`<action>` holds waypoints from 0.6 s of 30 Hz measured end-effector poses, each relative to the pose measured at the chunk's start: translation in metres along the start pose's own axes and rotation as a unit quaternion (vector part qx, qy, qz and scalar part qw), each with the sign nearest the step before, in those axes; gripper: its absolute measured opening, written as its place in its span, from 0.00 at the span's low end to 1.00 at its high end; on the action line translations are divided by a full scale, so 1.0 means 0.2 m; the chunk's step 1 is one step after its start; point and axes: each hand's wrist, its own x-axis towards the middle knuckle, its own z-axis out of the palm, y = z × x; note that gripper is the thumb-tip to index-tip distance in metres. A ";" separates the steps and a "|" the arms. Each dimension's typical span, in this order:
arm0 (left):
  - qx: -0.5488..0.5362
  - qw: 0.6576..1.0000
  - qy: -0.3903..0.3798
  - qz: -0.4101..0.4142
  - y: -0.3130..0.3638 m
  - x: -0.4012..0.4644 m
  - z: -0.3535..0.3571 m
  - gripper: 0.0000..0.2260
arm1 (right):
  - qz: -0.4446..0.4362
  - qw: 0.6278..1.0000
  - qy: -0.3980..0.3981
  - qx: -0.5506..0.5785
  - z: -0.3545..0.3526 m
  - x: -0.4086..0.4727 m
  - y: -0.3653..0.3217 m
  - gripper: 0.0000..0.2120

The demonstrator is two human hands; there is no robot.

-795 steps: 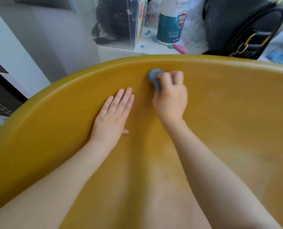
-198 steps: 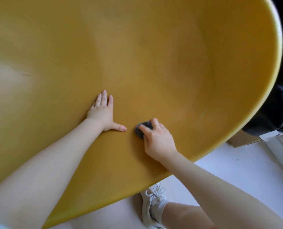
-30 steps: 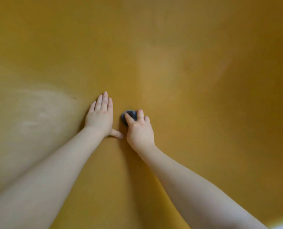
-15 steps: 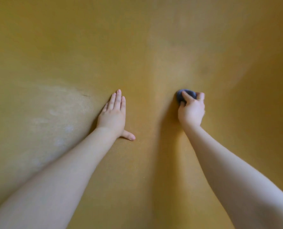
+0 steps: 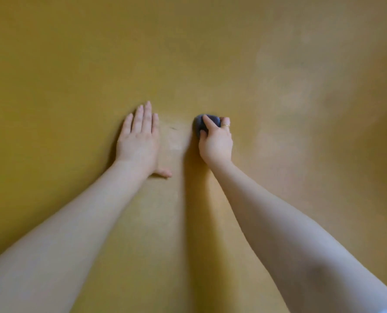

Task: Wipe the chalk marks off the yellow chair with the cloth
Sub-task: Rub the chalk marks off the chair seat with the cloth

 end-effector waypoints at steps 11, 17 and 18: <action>-0.038 0.999 -0.003 -0.010 -0.03 0.02 0.05 0.60 | -0.290 0.949 -0.119 0.040 0.05 -0.24 -0.10 0.19; -0.045 0.999 -0.017 -0.023 0.03 0.03 0.05 0.60 | -0.186 0.981 -0.006 -0.050 -0.05 0.08 0.21 0.19; -0.050 0.998 -0.020 -0.022 0.04 0.03 0.05 0.59 | -0.182 0.982 0.009 -0.050 -0.05 0.10 0.23 0.19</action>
